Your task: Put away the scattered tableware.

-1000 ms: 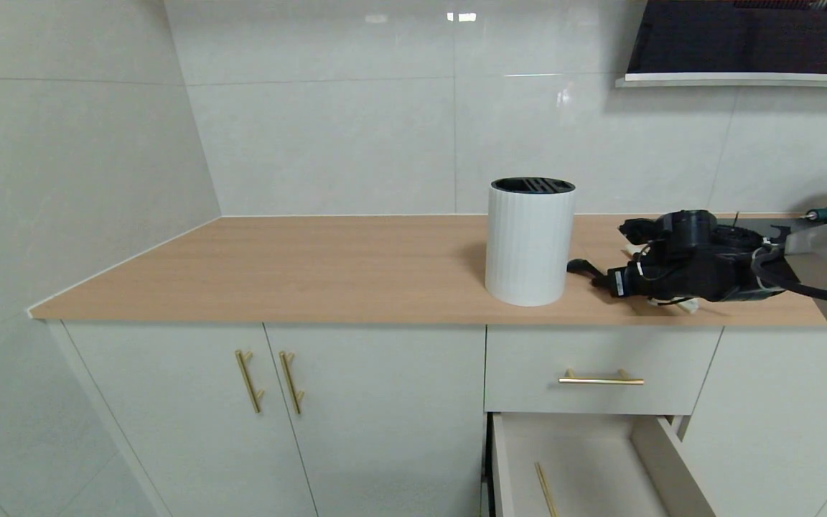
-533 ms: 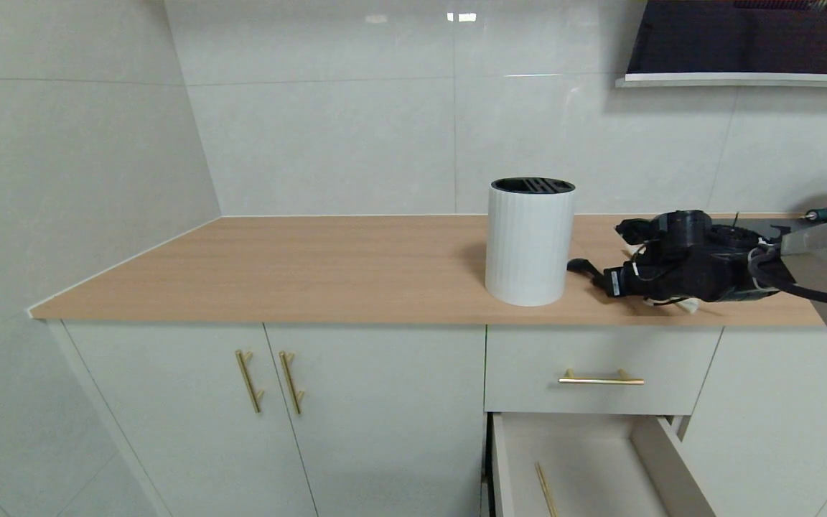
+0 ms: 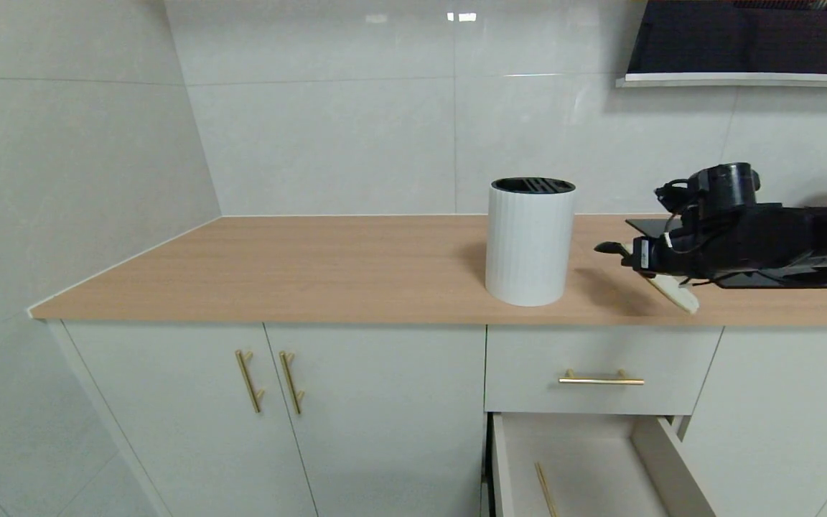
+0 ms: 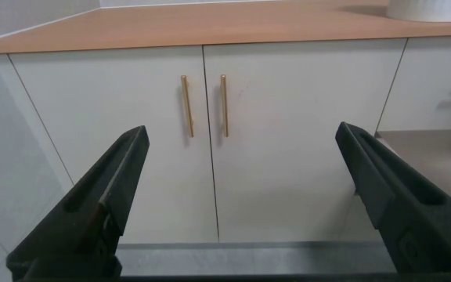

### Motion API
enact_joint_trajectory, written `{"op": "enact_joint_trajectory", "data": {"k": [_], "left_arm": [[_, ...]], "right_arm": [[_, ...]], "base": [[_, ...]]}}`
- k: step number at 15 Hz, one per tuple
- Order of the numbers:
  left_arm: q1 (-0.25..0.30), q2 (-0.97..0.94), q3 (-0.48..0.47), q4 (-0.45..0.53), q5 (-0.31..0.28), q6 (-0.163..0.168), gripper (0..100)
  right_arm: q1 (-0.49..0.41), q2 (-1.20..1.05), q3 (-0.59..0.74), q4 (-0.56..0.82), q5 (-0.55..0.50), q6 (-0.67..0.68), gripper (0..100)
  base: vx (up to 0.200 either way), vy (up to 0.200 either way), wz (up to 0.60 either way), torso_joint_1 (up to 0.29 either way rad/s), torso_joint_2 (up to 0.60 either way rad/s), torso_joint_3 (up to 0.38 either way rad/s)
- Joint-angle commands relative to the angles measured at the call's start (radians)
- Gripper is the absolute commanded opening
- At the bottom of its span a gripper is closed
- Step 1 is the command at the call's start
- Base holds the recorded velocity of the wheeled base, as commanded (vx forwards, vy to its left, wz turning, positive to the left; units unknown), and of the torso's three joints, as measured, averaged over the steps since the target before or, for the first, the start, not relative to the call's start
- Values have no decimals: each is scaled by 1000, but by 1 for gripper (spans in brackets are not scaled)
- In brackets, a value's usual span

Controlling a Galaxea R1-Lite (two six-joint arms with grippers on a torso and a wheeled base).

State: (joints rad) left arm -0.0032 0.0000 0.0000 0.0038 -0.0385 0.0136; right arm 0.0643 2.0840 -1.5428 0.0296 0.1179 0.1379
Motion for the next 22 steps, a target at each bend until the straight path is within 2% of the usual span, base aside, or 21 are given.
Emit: {"op": "enact_joint_trajectory", "data": {"k": [1, 5, 8, 12, 18, 22], "left_arm": [[0, 0, 0, 1, 0, 0, 100], [0, 0, 0, -1, 0, 0, 100], [0, 0, 0, 1, 0, 0, 100], [0, 0, 0, 1, 0, 0, 100], [0, 0, 0, 1, 0, 0, 100], [0, 0, 0, 1, 0, 0, 100]], "right_arm": [[2, -271, 256, 30, -23, 9, 0], [54, -489, 570, 29, -23, -20, 0], [106, -545, 676, -5, -24, -23, 0], [104, -467, 701, -66, -27, -24, 0], [104, -435, 701, -66, -30, -24, 0], [104, -420, 698, -69, -34, -24, 0]], "base": [[0, 0, 0, 0, 0, 0], [0, 0, 0, 0, 0, 0], [0, 0, 0, 0, 0, 0], [0, 0, 0, 0, 0, 0], [0, 0, 0, 0, 0, 0], [0, 0, 0, -127, 315, 188]]}}
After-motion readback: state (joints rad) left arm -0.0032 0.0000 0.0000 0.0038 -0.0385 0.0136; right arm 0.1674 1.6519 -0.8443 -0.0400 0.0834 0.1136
